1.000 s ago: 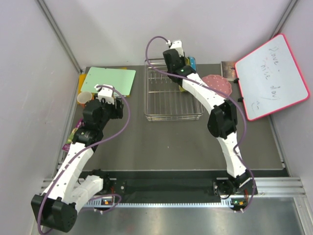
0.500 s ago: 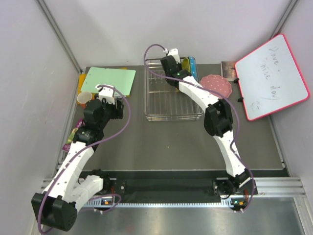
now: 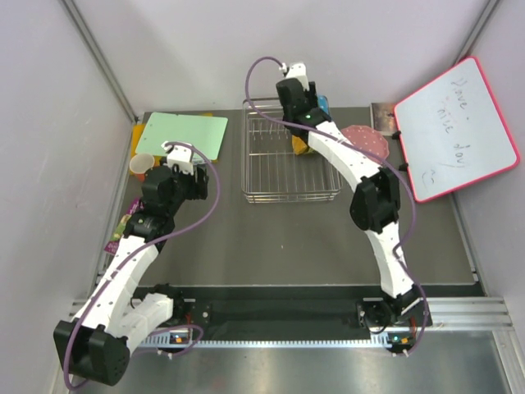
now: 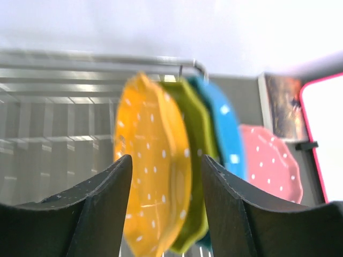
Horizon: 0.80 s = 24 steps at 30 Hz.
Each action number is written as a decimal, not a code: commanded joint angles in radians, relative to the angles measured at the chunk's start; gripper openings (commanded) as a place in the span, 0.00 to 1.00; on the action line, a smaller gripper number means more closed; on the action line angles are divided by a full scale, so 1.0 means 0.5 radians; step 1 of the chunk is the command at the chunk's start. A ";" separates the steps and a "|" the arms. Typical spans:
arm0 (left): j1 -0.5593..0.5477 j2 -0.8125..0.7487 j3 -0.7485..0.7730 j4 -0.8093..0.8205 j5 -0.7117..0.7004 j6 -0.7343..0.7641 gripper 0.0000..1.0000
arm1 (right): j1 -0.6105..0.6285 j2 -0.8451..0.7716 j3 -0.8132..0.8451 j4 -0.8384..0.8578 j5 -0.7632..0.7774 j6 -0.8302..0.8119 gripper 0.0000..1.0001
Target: Load the plates into the dish rack
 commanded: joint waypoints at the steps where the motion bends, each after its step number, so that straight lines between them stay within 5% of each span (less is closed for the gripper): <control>1: 0.013 -0.021 0.000 0.140 0.091 -0.026 0.70 | 0.137 -0.458 0.127 0.312 -0.022 -0.109 0.54; 6: 0.010 -0.043 0.024 0.137 0.173 0.026 0.70 | 0.140 -0.750 -0.090 0.500 0.048 -0.272 0.54; 10: 0.004 -0.080 0.104 0.134 0.421 0.136 0.69 | -0.117 -0.964 -0.412 0.485 -0.095 -0.425 0.72; 11: -0.005 -0.080 0.120 0.149 0.465 0.194 0.67 | -0.194 -1.050 -0.474 0.408 -0.184 -0.471 0.70; 13: -0.029 -0.089 0.178 0.161 0.548 0.268 0.61 | -0.464 -1.121 -0.667 0.316 -0.610 -0.496 0.51; 15: -0.079 -0.071 0.248 0.158 0.637 0.424 0.30 | -0.690 -1.216 -0.860 0.236 -0.885 -0.490 0.50; 17: -0.140 -0.040 0.291 0.155 0.628 0.553 0.00 | -0.795 -1.222 -0.977 0.129 -1.080 -0.627 0.33; 24: -0.306 0.254 0.436 0.027 0.680 0.725 0.00 | -0.961 -0.787 -0.855 -0.433 -1.697 -1.021 0.05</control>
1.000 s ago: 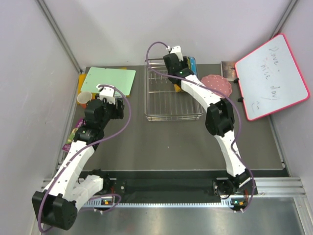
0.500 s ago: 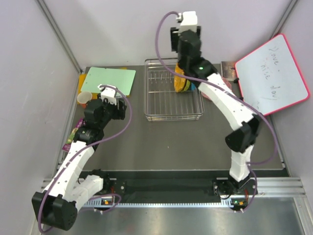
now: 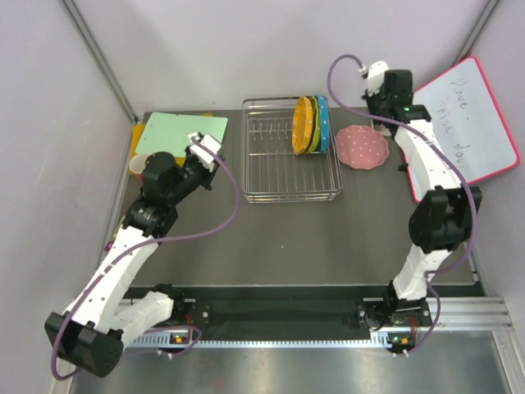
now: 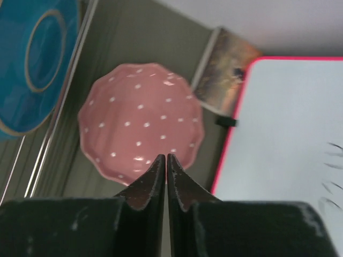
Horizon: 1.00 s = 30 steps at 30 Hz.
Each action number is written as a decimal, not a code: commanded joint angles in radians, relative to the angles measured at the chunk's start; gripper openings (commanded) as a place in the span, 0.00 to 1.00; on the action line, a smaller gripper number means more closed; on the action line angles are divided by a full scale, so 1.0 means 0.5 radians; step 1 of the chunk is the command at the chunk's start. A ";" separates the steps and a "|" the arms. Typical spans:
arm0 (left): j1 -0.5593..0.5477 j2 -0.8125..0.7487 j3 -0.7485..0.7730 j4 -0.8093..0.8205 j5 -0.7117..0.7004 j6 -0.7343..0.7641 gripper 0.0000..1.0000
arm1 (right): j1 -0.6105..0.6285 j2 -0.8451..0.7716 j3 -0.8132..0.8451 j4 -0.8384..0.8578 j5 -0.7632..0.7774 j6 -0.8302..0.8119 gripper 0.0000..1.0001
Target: Load the plates into the dish rack
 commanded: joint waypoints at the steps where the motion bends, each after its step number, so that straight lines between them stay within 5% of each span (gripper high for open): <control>1: -0.106 0.212 0.102 -0.067 0.073 0.181 0.00 | -0.042 0.328 0.130 -0.344 -0.531 -0.198 0.03; 10: -0.078 0.632 0.055 0.133 -0.470 -0.240 0.00 | -0.180 0.835 0.541 -0.350 -0.757 -0.283 0.00; 16: -0.069 0.926 0.334 0.136 -0.697 -0.138 0.00 | -0.165 0.839 0.370 -0.451 -0.810 -0.467 0.00; 22: -0.054 1.212 0.601 0.185 -0.737 -0.059 0.00 | -0.177 0.667 -0.022 -0.402 -0.791 -0.596 0.00; 30: -0.057 1.344 0.749 0.200 -0.700 -0.141 0.00 | -0.254 0.673 -0.136 -0.576 -0.785 -0.676 0.00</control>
